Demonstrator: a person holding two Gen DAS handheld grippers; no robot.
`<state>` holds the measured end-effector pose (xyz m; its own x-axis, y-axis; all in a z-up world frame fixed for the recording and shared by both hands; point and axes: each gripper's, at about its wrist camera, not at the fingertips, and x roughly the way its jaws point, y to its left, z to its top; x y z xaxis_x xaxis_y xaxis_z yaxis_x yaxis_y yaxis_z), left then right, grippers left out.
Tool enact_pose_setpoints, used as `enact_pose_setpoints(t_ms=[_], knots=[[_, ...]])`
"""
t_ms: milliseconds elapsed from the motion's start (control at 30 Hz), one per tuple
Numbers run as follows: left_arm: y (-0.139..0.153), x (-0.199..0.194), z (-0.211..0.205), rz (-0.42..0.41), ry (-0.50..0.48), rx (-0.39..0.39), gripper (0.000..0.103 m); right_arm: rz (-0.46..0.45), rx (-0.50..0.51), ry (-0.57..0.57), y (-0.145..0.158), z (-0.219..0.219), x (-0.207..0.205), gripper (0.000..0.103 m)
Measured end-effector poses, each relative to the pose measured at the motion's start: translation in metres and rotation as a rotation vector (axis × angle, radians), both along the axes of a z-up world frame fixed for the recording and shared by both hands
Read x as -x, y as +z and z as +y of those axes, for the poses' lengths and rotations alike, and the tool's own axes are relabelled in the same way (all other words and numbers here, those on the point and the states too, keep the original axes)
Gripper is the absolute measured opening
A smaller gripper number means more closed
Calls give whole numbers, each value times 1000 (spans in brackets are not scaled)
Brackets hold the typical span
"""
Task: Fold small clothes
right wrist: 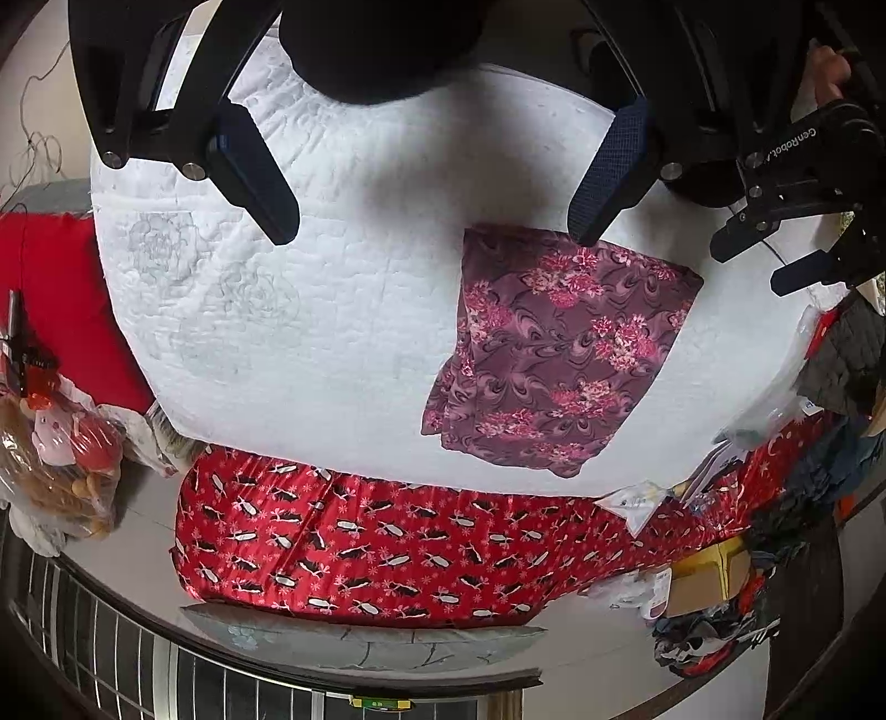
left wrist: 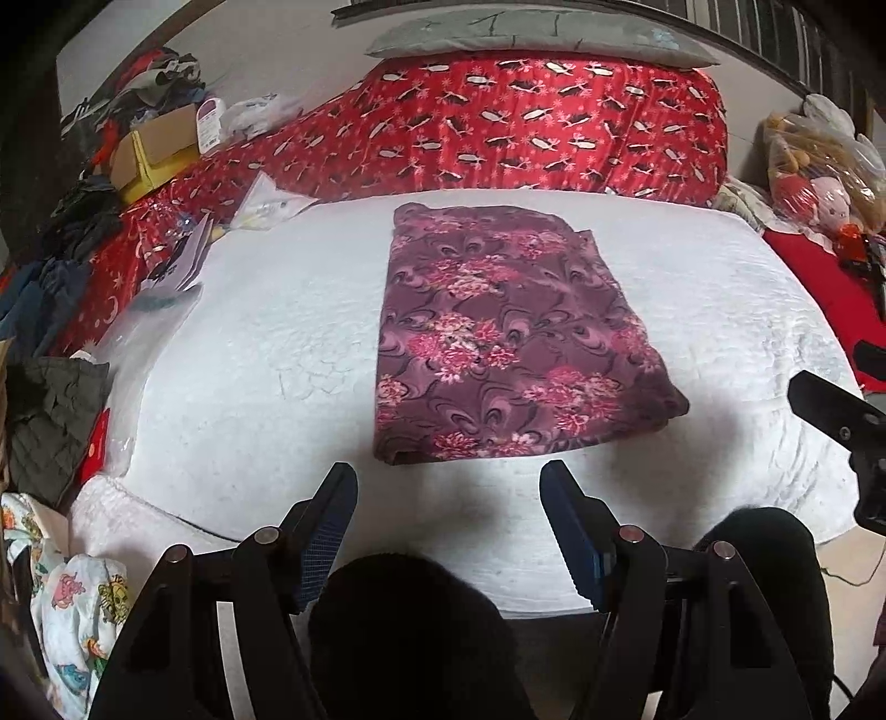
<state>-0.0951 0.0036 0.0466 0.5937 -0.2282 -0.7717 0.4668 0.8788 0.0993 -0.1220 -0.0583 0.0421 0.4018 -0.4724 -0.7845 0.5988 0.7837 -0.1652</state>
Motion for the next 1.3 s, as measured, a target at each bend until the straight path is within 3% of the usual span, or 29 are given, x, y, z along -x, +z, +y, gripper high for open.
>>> enact_pose_setpoints(t_ms=[1300], knots=[[17,30,-15,-41,-11,31,71,-20,20,18,8,2,19,102]])
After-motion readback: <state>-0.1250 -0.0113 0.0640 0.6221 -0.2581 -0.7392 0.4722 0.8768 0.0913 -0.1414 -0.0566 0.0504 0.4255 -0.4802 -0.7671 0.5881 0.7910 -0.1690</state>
